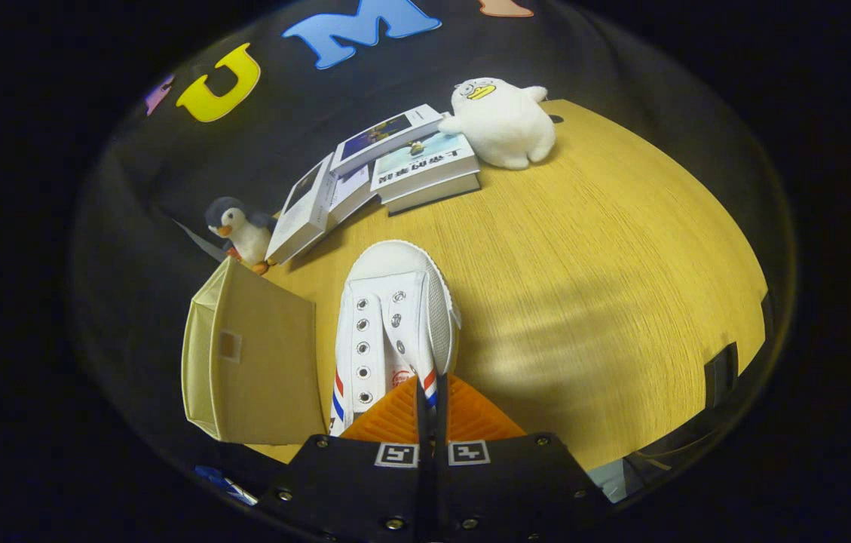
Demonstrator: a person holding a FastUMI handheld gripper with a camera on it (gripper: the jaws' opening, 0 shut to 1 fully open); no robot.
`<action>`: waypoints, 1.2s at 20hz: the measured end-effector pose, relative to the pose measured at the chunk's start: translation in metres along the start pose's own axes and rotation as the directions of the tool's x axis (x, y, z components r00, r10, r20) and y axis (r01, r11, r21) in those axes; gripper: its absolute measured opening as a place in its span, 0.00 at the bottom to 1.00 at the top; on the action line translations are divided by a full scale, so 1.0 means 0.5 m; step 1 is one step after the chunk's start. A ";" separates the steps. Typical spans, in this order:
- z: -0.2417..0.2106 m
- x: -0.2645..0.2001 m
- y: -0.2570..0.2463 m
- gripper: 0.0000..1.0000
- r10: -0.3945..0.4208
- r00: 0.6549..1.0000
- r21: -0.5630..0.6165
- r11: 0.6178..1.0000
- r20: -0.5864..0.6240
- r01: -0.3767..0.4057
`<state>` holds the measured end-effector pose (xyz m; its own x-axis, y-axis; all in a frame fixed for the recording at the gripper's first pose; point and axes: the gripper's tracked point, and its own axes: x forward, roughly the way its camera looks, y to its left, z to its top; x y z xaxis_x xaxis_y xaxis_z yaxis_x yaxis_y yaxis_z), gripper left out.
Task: Open the storage box then place both shoes into the box .Put the left shoe in first, then the right shoe, with the right side of both shoes facing outward in a uniform manner.
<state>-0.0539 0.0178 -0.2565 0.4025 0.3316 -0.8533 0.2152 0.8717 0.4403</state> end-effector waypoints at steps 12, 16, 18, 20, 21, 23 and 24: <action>0.041 -0.038 0.250 0.00 0.106 0.994 -0.105 0.989 0.023 -0.103; 0.045 -0.033 0.336 0.00 0.148 0.989 -0.119 0.982 0.025 -0.144; 0.044 -0.025 0.370 0.00 0.156 0.988 -0.129 0.980 0.022 -0.151; 0.040 -0.014 0.396 0.00 0.157 0.988 -0.139 0.978 0.015 -0.153; 0.034 -0.009 0.409 0.00 0.157 0.988 -0.142 0.978 0.010 -0.154; 0.025 0.006 0.430 0.00 0.154 0.988 -0.147 0.977 0.000 -0.153; 0.020 0.014 0.438 0.00 0.152 0.988 -0.150 0.977 -0.003 -0.151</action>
<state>0.0050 0.2073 -0.1631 0.4275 0.4616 -0.7773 0.0165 0.8557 0.5172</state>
